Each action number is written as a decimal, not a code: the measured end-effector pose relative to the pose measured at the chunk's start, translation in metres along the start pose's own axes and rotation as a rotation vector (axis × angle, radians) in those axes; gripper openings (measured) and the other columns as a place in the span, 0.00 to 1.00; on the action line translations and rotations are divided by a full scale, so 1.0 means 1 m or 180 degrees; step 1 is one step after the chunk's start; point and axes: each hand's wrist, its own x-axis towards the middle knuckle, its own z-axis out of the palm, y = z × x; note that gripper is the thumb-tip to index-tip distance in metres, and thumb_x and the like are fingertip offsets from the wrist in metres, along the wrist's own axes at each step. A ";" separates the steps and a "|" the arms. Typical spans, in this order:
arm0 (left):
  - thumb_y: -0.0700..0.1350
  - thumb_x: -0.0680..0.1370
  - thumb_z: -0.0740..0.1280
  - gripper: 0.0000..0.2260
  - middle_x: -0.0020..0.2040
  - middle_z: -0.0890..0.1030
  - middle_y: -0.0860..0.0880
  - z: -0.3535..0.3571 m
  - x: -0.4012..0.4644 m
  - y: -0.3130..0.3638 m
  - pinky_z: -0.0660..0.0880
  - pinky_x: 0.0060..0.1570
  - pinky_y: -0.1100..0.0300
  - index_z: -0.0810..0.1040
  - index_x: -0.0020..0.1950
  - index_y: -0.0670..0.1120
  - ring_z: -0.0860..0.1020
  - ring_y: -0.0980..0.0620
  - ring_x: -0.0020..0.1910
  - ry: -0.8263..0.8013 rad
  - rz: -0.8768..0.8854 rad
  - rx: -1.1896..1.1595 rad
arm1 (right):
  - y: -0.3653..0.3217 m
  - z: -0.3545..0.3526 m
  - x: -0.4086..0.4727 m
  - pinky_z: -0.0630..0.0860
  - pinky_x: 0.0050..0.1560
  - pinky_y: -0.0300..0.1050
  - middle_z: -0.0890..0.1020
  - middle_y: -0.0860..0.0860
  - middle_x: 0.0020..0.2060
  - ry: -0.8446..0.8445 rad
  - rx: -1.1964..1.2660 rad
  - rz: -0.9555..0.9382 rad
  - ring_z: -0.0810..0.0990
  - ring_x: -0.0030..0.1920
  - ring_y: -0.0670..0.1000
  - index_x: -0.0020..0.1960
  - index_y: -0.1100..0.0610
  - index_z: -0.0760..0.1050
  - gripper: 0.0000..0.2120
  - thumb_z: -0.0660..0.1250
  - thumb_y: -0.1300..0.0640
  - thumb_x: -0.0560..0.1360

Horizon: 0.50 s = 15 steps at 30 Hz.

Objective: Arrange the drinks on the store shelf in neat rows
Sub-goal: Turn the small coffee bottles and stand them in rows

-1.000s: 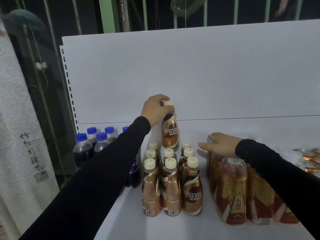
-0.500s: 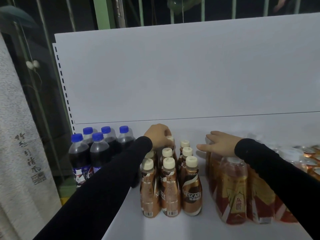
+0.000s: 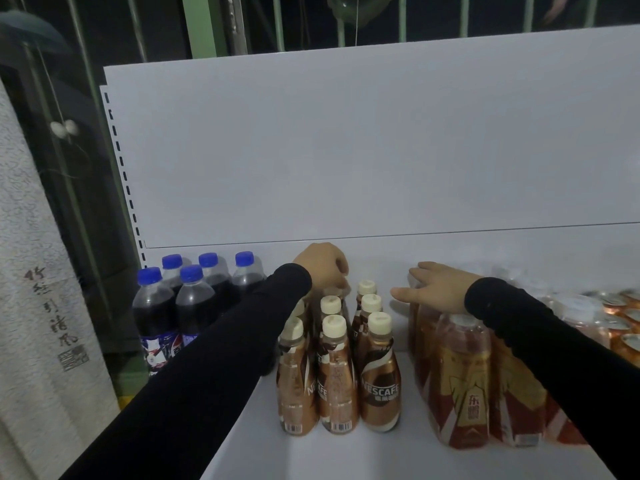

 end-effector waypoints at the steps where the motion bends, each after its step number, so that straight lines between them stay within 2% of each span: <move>1: 0.44 0.73 0.75 0.11 0.52 0.81 0.51 0.000 0.000 0.005 0.75 0.52 0.59 0.83 0.55 0.45 0.79 0.51 0.53 0.0065 0.0076 -0.0008 | 0.000 0.000 0.000 0.52 0.76 0.52 0.51 0.54 0.80 0.0014 0.0013 0.0007 0.52 0.79 0.54 0.80 0.55 0.53 0.41 0.50 0.29 0.76; 5: 0.49 0.75 0.74 0.17 0.57 0.80 0.49 0.008 0.002 0.026 0.76 0.57 0.56 0.81 0.62 0.45 0.78 0.50 0.55 0.0018 0.0234 0.0028 | -0.002 -0.001 -0.003 0.55 0.75 0.52 0.55 0.54 0.79 0.0095 0.0079 0.0003 0.56 0.78 0.54 0.79 0.55 0.56 0.39 0.50 0.31 0.78; 8: 0.51 0.76 0.72 0.18 0.58 0.81 0.48 0.019 0.006 0.034 0.76 0.59 0.54 0.80 0.63 0.44 0.79 0.48 0.56 -0.0225 0.0197 0.0245 | -0.005 -0.003 -0.007 0.60 0.71 0.51 0.62 0.55 0.76 0.0162 0.0167 -0.0009 0.63 0.74 0.56 0.76 0.57 0.61 0.34 0.51 0.35 0.80; 11: 0.48 0.78 0.70 0.14 0.58 0.82 0.45 0.026 0.009 0.036 0.75 0.54 0.57 0.81 0.61 0.43 0.79 0.47 0.56 -0.0275 0.0169 0.0326 | -0.007 -0.003 -0.011 0.62 0.69 0.50 0.65 0.56 0.75 0.0177 0.0239 0.0003 0.65 0.72 0.56 0.75 0.58 0.63 0.31 0.51 0.37 0.81; 15: 0.49 0.75 0.72 0.14 0.54 0.83 0.48 0.021 0.006 0.036 0.73 0.48 0.58 0.83 0.58 0.45 0.79 0.48 0.53 -0.0127 0.0116 0.0182 | -0.008 -0.007 -0.015 0.63 0.69 0.48 0.65 0.55 0.75 0.0276 0.0397 0.0039 0.66 0.72 0.56 0.76 0.58 0.62 0.30 0.52 0.39 0.82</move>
